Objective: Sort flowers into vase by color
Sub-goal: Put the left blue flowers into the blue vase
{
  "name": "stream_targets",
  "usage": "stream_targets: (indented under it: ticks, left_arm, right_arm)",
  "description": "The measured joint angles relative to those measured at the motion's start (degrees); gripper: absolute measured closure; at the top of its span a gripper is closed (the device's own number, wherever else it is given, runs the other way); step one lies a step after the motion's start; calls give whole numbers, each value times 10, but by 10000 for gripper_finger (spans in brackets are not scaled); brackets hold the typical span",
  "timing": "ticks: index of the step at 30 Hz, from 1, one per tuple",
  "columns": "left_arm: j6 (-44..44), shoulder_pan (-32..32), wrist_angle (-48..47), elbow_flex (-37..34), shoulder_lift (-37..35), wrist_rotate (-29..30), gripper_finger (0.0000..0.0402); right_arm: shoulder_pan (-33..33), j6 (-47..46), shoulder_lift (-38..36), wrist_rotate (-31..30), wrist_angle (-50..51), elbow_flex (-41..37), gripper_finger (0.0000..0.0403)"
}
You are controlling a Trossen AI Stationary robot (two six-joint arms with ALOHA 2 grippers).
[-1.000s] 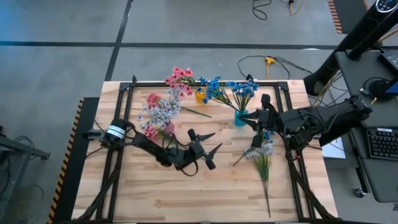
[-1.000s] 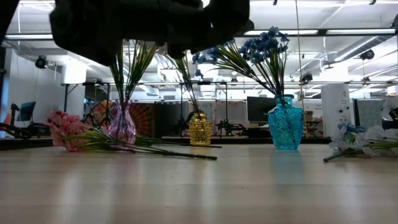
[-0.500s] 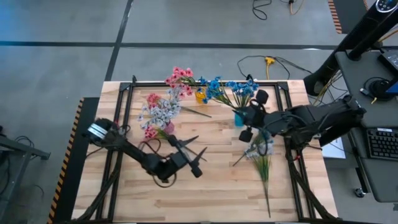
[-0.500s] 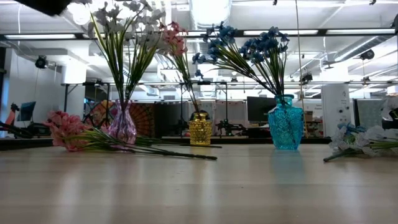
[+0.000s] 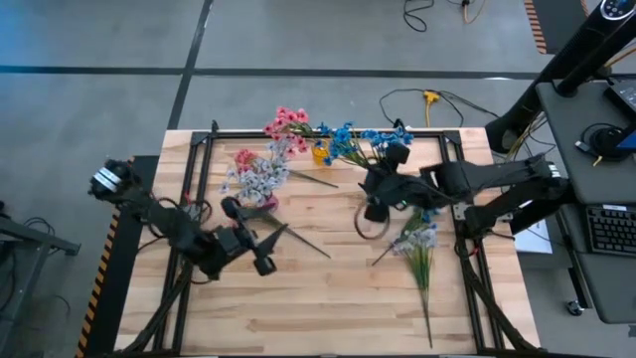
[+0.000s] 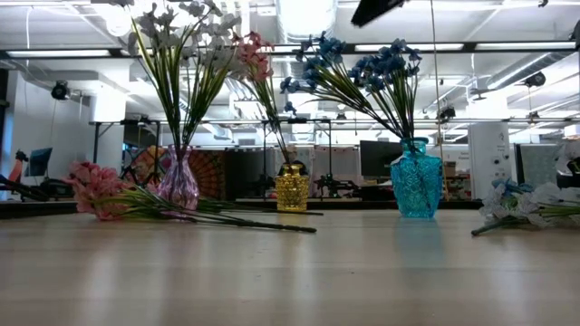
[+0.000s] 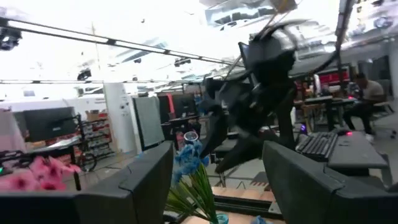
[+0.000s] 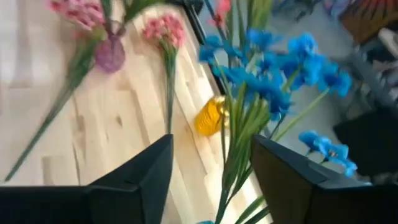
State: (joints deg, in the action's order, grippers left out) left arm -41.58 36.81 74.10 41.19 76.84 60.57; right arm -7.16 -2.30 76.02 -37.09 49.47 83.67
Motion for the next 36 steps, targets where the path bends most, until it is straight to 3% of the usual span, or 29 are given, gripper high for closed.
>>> stream_targets:
  ticks: [6, 15, 26, 36]
  left_arm:
    - [-6, 18, -111, -2, -78, 5, 171]
    - [-14, 38, -131, -36, -143, 34, 171]
    - [-13, 38, -128, -46, -154, 33, 171]
    - [-14, 37, -128, -46, -153, 33, 171]
  right_arm:
    - [44, 1, 35, -3, -8, -3, 168]
    - [79, -8, 72, -15, -5, -5, 172]
    - [110, 2, 75, -29, -10, -6, 183]
    - [115, 13, 75, 0, -49, -28, 197]
